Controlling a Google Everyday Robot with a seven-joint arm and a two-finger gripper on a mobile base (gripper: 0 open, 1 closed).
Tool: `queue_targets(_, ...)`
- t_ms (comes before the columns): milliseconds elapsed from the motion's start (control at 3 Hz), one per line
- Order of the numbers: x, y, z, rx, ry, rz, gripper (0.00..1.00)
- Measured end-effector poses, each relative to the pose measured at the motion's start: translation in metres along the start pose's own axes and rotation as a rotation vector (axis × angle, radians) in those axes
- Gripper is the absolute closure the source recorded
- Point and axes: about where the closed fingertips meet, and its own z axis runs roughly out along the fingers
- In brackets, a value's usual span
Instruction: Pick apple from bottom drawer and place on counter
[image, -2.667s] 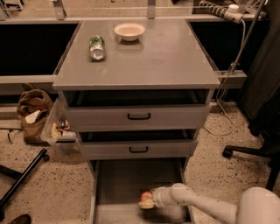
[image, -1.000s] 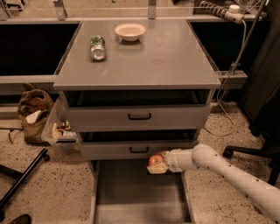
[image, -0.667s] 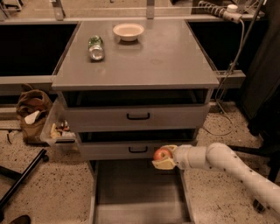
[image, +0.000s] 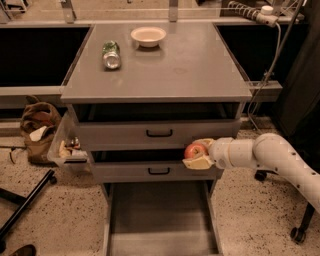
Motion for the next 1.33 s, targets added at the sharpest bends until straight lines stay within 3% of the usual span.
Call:
queue_targets(333,0.0,0.0,0.0,0.0,0.0,0.0,1.0)
queue_targets(667,-0.011,-0.001,-0.003,-0.011,0.052,-0.025,1.0)
queue_targets(1000,-0.067,-0.011,-0.033,-0.015,0.087,-0.091,1.0)
queue_targets(1333,-0.139,-0.021,-0.065,0.014,0.113,-0.192,1.0)
